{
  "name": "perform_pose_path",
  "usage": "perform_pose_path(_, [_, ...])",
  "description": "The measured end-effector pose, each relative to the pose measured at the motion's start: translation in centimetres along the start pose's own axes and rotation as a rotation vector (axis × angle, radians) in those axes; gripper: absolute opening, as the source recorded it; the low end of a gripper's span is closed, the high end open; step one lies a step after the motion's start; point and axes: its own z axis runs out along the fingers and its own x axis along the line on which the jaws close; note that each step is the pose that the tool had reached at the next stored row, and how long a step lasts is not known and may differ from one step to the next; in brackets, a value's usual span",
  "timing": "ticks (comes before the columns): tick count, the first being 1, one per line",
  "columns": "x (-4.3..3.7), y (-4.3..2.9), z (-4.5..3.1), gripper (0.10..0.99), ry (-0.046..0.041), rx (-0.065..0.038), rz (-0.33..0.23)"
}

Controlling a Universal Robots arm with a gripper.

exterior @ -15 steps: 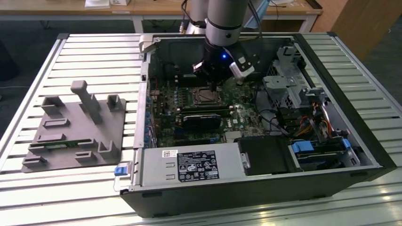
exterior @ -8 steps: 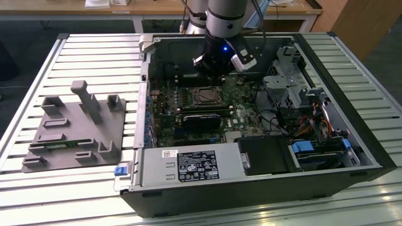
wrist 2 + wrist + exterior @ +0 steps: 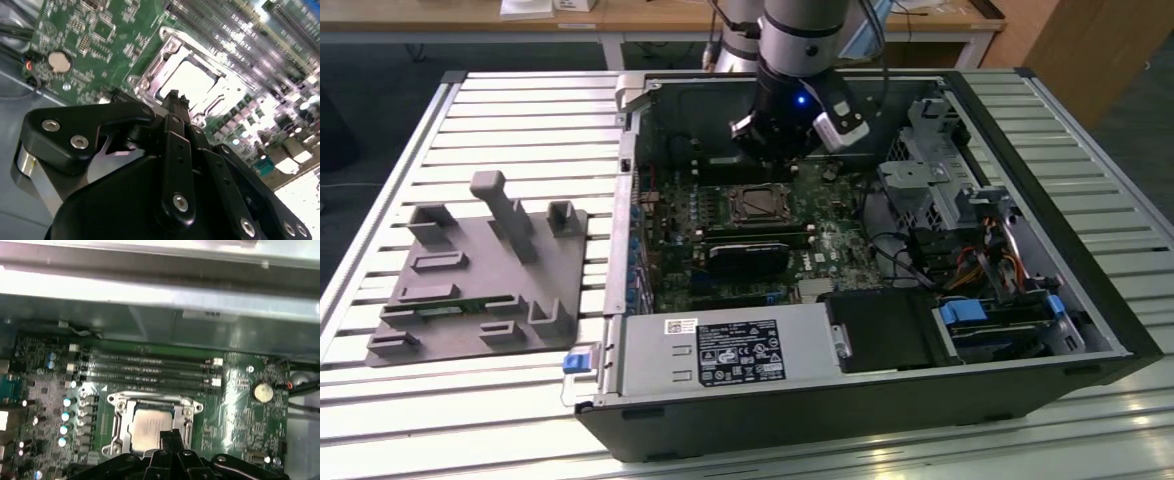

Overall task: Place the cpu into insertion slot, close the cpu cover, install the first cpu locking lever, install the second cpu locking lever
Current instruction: 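Install the second cpu locking lever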

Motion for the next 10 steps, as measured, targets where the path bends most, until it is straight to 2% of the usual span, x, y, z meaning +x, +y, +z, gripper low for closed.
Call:
perform_pose_path(5, [0.13,-1.64,-0.1,0.106,0.0016,0.0,0.0])
perform_pose_path(6, [0.14,-1.84,-0.09,0.106,0.0028,-0.004,0.0])
perform_pose_path(8, [0.14,-2.01,-0.08,0.106,0.0086,-0.022,0.001])
perform_pose_path(10, [0.12,-2.2,-0.02,0.106,0.0145,-0.027,0.001])
